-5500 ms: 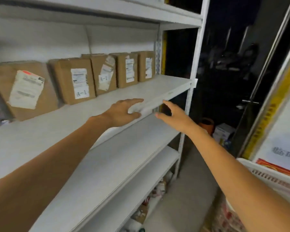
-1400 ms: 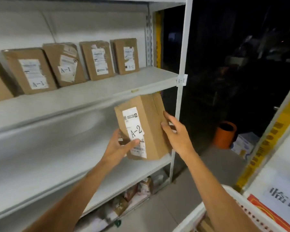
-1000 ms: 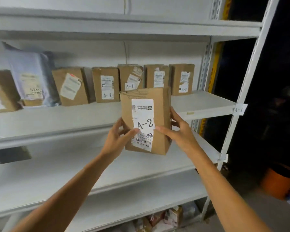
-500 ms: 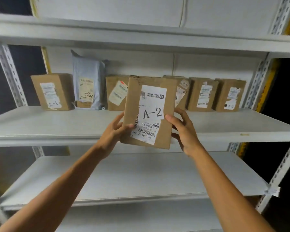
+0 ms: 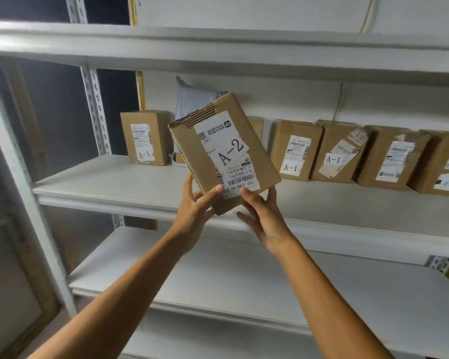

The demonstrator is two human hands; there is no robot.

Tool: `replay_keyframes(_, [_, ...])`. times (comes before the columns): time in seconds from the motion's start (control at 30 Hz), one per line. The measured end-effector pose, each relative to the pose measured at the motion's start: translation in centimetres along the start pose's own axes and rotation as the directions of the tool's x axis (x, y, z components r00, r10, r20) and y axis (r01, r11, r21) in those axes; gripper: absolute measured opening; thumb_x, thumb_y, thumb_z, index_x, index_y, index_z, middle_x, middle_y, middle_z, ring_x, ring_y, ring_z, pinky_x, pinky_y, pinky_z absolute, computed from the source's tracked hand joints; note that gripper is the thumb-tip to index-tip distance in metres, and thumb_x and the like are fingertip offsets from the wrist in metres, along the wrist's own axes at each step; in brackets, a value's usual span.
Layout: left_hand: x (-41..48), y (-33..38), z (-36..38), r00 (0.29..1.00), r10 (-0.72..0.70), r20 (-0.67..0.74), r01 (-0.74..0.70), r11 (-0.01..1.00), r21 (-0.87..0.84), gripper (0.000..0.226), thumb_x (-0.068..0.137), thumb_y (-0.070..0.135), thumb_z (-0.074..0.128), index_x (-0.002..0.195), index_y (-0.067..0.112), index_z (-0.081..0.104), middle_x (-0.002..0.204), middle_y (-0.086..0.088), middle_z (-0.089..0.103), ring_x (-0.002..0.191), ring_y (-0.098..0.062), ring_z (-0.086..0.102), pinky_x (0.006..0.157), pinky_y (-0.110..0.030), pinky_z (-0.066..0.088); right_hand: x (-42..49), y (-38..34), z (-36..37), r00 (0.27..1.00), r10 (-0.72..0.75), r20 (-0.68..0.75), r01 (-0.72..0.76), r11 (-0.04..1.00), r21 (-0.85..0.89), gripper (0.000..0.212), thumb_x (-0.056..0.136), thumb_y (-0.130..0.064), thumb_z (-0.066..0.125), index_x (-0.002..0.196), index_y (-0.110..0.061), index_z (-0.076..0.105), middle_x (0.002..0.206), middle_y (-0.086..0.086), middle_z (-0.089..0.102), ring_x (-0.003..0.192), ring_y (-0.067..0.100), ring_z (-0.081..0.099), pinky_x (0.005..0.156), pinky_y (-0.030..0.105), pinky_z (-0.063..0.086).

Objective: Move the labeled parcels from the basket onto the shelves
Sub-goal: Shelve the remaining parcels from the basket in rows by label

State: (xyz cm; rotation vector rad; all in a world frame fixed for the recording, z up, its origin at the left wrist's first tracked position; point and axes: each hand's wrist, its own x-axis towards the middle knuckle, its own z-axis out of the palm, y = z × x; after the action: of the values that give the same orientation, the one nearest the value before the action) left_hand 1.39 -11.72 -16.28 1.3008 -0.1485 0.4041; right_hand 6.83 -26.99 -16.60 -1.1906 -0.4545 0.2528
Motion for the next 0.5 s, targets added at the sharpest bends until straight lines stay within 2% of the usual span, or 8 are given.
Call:
replay_keyframes(0.13, [0.4, 0.5, -1.0, 0.998, -0.029, -0.053, 0.031, 0.999, 0.034, 0.116, 0.050, 0.056, 0.084, 0.144, 0.029, 0.020, 0.116, 0.001, 0.069, 0.111, -0.021, 0.064, 0.096, -0.052, 0.048, 1.8, 0.0, 0.1, 1.000, -0.019, 0.008, 0.019, 1.000, 0.004, 0.099, 0.054, -0.042, 0.082, 0.140, -0.030, 0.034, 0.121, 0.000, 0.067, 0.116, 0.023, 0.062, 0.089, 0.048, 0.053])
replay_keyframes(0.23, [1.3, 2.4, -2.3, 0.989, -0.007, -0.145, 0.002, 0.999, -0.038, 0.119, 0.044, 0.065, 0.083, 0.142, 0.024, 0.030, 0.131, -0.009, 0.057, 0.112, -0.027, 0.063, 0.089, -0.051, 0.053, 3.0, -1.0, -0.5, 0.996, -0.056, 0.073, 0.054, 0.998, 0.030, 0.093, 0.053, -0.038, 0.080, 0.136, -0.027, 0.039, 0.115, 0.004, 0.069, 0.108, 0.027, 0.065, 0.081, 0.046, 0.056])
replay_keyframes(0.33, [2.3, 3.5, -3.4, 0.976, 0.006, -0.217, -0.041, 0.987, -0.155, 0.097, 0.058, 0.050, 0.078, 0.140, 0.023, 0.036, 0.137, -0.015, 0.048, 0.115, -0.035, 0.059, 0.081, -0.050, 0.055, 4.0, -1.1, -0.8, 0.994, -0.064, 0.092, 0.063, 0.998, 0.014, 0.091, 0.055, -0.039, 0.078, 0.137, -0.025, 0.041, 0.112, 0.002, 0.070, 0.106, 0.022, 0.066, 0.074, 0.033, 0.056])
replay_keyframes(0.4, [2.7, 3.4, -3.3, 0.972, 0.005, -0.233, -0.053, 0.979, -0.199, 0.085, 0.065, 0.043, 0.071, 0.140, 0.021, 0.037, 0.137, -0.017, 0.045, 0.117, -0.038, 0.056, 0.082, -0.052, 0.055, 4.5, -0.9, -0.9, 0.998, -0.029, 0.047, 0.026, 0.998, 0.052, 0.090, 0.059, -0.042, 0.079, 0.138, -0.021, 0.041, 0.114, 0.003, 0.070, 0.109, 0.021, 0.065, 0.078, 0.032, 0.056])
replay_keyframes(0.5, [3.2, 2.8, -2.5, 0.960, 0.028, -0.278, -0.080, 0.980, -0.180, 0.072, 0.075, 0.036, 0.066, 0.139, 0.020, 0.035, 0.133, -0.018, 0.046, 0.116, -0.038, 0.056, 0.082, -0.052, 0.055, 5.0, -0.3, -0.9, 0.996, 0.034, 0.080, -0.036, 0.999, 0.026, 0.063, 0.068, -0.037, 0.080, 0.123, -0.022, 0.052, 0.104, -0.003, 0.072, 0.106, 0.020, 0.065, 0.084, 0.033, 0.055])
